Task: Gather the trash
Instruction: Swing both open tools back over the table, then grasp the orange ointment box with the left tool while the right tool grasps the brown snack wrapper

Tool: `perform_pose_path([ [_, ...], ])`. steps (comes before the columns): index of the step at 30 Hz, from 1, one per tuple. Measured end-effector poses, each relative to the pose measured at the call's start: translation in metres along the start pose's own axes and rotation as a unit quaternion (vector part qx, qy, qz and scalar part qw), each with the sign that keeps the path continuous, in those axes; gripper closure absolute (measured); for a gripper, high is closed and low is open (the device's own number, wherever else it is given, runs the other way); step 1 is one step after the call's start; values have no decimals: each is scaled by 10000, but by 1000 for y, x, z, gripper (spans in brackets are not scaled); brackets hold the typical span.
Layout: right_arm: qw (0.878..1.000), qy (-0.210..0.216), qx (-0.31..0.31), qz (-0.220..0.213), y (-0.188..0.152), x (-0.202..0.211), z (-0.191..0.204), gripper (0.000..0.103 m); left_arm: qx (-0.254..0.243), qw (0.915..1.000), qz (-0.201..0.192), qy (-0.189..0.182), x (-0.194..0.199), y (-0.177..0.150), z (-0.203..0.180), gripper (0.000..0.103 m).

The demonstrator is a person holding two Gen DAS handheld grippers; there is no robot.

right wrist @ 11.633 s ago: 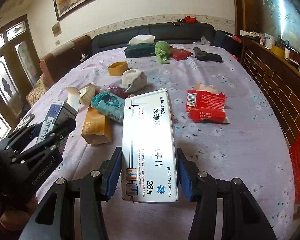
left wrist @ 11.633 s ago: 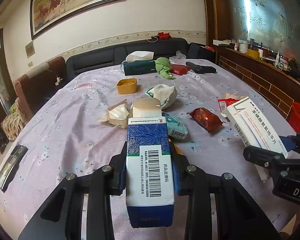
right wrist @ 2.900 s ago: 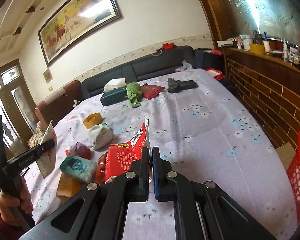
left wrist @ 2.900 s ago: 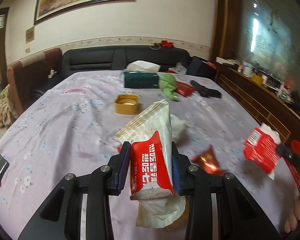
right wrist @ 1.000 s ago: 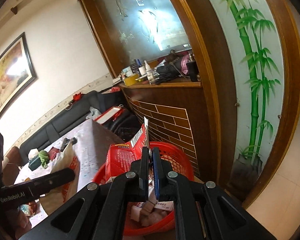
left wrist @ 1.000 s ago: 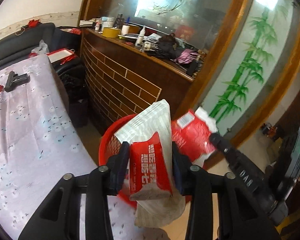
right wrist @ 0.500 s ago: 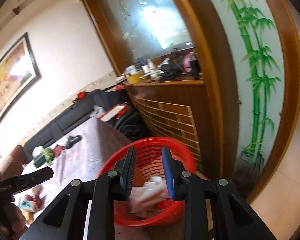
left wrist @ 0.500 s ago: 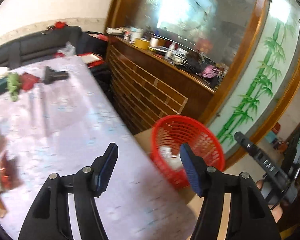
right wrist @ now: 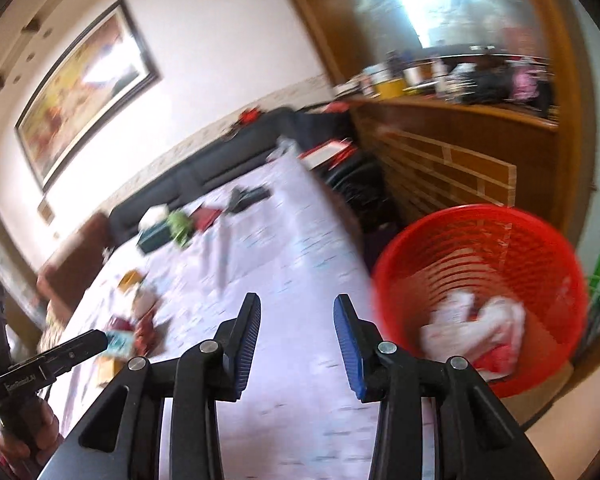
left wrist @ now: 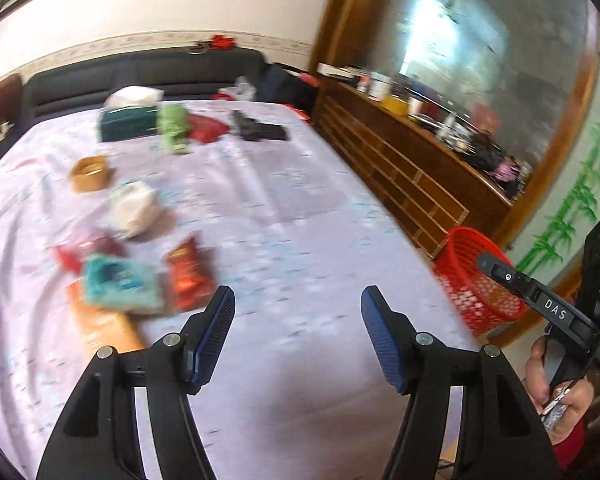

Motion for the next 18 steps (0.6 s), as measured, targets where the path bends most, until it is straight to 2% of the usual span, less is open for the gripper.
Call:
perform_pose_path([
  [5, 9977, 348, 293, 512, -18, -42, 58, 56, 287, 9988, -52, 401, 12, -14, 62, 38],
  [11, 9907, 545, 673, 1054, -38, -90, 120, 50, 638, 9938, -2, 912, 20, -33, 130, 38],
  [14, 9865, 600, 904, 1226, -47, -109, 148, 45, 897, 9906, 90, 1028, 20, -42, 160, 37],
  [18, 9814, 682, 1035, 1465, -57, -137, 178, 45, 1242, 9860, 254, 1080, 16, -53, 188, 37],
])
Point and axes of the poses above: each gripper's, at about its wrist camera, not at the fingertips, and x roughly against the way its jaws point, z to its left, y to its top, the point moved 10 cm from there along -x, roughly the way its jaws point, and after that the axes turned 8 degrees about y, right-handed, at the moved point
